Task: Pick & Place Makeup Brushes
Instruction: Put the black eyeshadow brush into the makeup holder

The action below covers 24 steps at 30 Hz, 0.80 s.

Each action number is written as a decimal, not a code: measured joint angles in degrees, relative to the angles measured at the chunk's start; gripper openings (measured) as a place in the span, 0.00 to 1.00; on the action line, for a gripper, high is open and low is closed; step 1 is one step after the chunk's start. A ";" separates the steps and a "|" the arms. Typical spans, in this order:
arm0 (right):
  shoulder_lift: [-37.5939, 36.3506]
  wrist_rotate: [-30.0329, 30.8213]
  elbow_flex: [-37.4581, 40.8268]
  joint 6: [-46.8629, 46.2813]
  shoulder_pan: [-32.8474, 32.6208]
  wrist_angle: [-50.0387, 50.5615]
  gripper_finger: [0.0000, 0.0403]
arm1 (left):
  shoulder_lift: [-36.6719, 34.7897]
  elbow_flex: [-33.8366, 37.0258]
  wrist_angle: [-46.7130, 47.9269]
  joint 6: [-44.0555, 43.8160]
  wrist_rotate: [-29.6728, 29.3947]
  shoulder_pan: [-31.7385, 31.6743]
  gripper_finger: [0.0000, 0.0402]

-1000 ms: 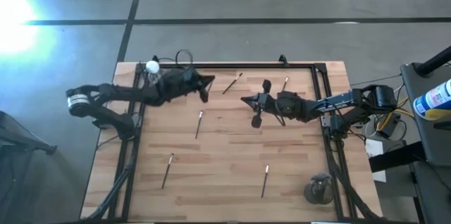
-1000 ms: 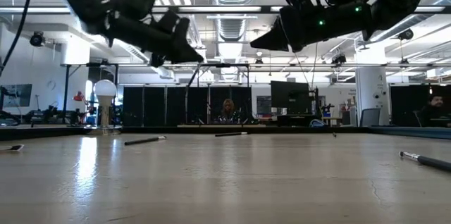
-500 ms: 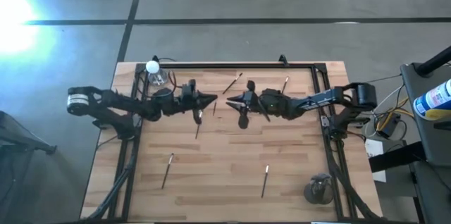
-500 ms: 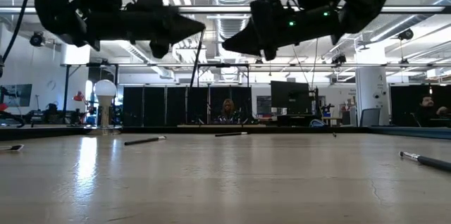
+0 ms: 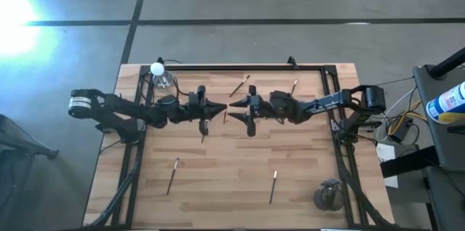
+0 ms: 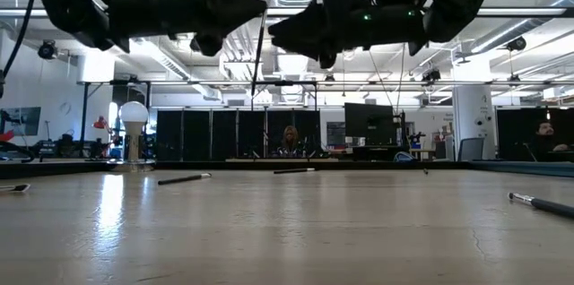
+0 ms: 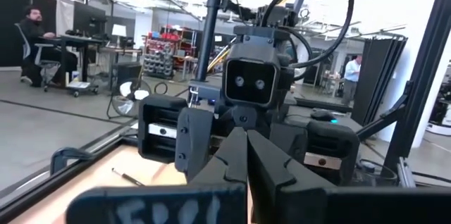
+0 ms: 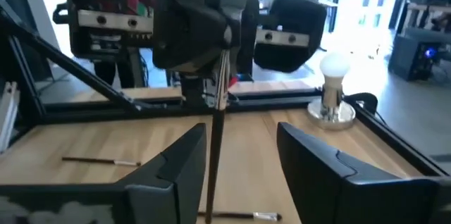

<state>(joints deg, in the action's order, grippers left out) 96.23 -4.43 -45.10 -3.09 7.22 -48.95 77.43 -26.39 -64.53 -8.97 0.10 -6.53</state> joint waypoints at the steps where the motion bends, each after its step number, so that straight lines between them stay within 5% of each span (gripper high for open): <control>1: 0.11 0.00 0.00 0.02 -0.04 -0.78 0.42 | 0.00 -0.10 0.03 0.03 0.01 0.14 0.00; 16: 4.17 -5.11 -3.58 -0.45 -1.24 -6.24 0.36 | 0.00 -0.73 -0.06 1.78 -0.15 1.82 0.00; 24: 4.26 -5.01 -4.04 0.71 -1.81 -6.11 0.20 | 0.00 -0.68 -0.13 2.09 -0.09 1.88 0.00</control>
<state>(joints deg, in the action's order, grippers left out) 100.49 -9.44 -49.15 -2.38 5.41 -55.06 77.43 -27.07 -64.67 -6.87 0.01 -4.65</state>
